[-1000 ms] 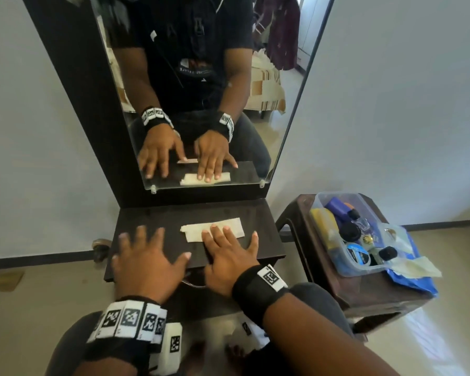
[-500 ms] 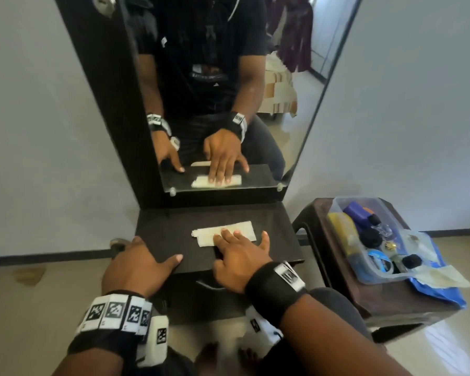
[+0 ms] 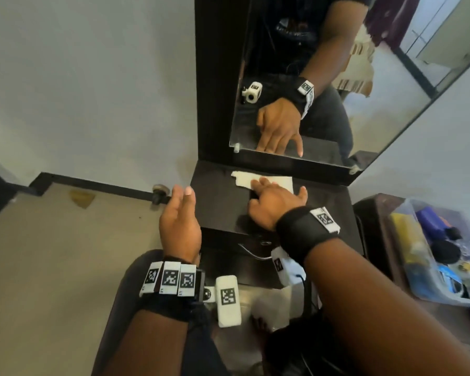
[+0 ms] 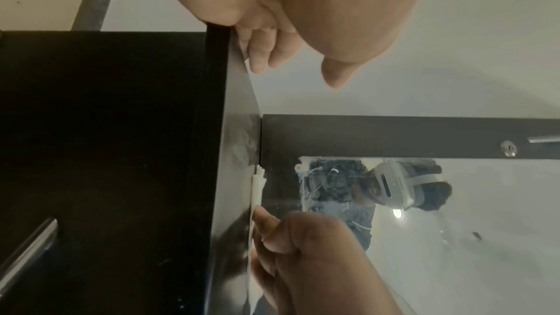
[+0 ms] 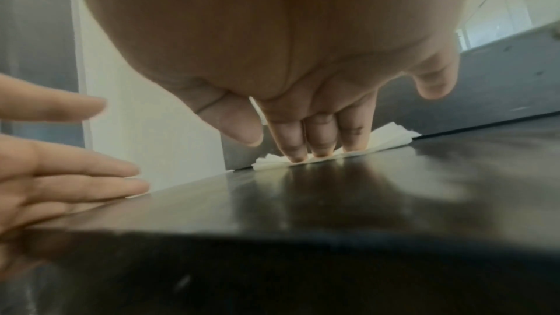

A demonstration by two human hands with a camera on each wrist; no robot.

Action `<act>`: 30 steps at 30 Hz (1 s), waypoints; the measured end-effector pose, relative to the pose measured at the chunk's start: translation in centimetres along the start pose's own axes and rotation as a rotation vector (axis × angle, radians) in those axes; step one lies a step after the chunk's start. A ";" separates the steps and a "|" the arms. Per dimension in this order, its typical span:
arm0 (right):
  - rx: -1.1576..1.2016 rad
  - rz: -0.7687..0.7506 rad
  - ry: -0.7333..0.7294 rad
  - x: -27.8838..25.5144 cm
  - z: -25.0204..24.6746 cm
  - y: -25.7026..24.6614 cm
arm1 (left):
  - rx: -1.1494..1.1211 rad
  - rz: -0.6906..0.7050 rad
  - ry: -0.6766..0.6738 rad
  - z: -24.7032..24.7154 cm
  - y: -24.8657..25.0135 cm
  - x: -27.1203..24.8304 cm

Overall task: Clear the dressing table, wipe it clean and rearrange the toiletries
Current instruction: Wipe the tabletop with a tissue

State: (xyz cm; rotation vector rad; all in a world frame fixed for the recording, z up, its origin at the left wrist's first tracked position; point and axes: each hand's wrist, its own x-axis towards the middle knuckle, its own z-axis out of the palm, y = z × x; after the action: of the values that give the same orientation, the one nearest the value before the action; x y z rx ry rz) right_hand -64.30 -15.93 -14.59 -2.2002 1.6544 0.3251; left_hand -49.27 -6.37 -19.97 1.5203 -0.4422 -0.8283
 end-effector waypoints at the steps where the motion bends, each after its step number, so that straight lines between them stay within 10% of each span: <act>1: -0.014 0.010 -0.006 0.6 0.0 -0.4 | -0.094 -0.017 0.009 -0.3 0.0 0.0; 10: -0.025 -0.145 -0.140 -9.0 3.2 -4.1 | -0.416 0.035 -0.218 -1.5 -2.0 1.7; 21: -0.067 -0.163 -0.080 4.2 -0.4 -8.0 | -0.521 0.015 -0.248 -1.9 -1.9 2.4; 30: -0.096 -0.182 -0.174 -2.1 0.9 -7.4 | -0.484 0.025 -0.323 -2.2 -1.7 2.6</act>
State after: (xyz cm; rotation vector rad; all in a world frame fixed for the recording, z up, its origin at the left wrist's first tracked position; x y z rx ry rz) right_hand -57.78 -11.90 -13.47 -2.2996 1.3627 0.5384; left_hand -46.25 -6.48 -22.33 0.9363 -0.4544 -1.0771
